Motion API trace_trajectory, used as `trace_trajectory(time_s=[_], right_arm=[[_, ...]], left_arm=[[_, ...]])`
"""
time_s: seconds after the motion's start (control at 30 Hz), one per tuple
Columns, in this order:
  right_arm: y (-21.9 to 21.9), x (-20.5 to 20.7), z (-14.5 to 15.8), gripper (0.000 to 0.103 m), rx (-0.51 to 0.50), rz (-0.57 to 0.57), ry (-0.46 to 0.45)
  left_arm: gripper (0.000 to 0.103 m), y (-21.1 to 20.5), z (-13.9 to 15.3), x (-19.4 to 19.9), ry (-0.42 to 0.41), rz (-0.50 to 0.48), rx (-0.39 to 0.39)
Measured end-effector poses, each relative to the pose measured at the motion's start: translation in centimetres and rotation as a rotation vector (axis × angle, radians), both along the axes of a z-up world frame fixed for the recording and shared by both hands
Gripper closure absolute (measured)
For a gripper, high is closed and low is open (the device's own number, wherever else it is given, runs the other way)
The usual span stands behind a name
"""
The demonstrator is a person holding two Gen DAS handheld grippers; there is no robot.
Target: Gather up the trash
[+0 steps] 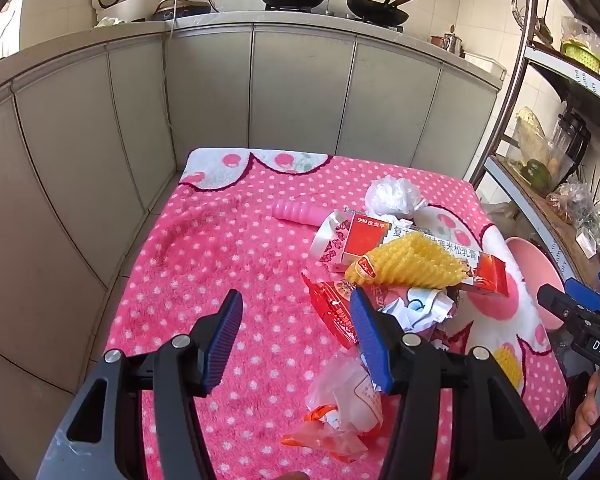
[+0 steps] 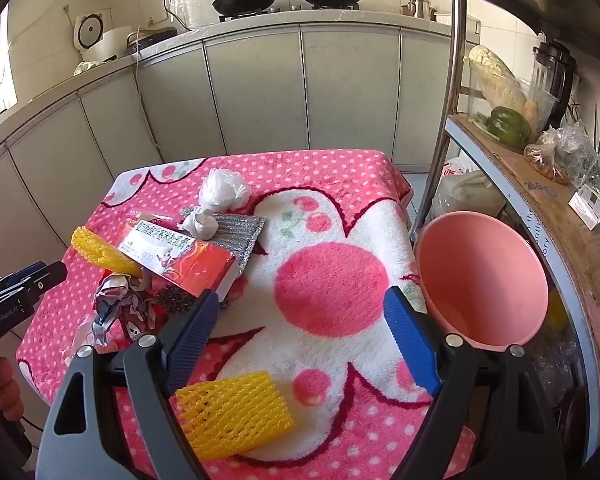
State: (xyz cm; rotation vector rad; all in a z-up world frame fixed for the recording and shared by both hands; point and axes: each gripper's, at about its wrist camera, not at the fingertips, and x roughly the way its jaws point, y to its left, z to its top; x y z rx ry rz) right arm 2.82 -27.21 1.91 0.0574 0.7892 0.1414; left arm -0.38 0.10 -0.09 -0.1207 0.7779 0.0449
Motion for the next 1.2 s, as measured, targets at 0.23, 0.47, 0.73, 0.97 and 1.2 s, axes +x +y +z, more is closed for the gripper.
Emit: trace_trajectory(time_s=[0.23, 0.47, 0.73, 0.97, 1.2], right_arm=[[0.11, 0.01, 0.11, 0.018, 0.001, 0.004, 0.001], [0.24, -0.02, 0.15, 0.018, 0.002, 0.009, 0.004], [0.39, -0.06, 0.24, 0.018, -0.001, 0.014, 0.001], [0.61, -0.18, 0.32, 0.018, -0.002, 0.018, -0.002], [0.67, -0.39, 0.61, 0.018, -0.003, 0.025, -0.007]], left_arm=[[0.048, -0.14, -0.13, 0.18, 0.005, -0.001, -0.001], [0.048, -0.08, -0.39, 0.28, 0.010, -0.002, -0.005], [0.048, -0.14, -0.40, 0.26, 0.009, -0.001, -0.003], [0.048, -0.02, -0.31, 0.17, 0.011, -0.001, -0.008], [0.048, -0.01, -0.28, 0.18, 0.011, -0.001, -0.006]])
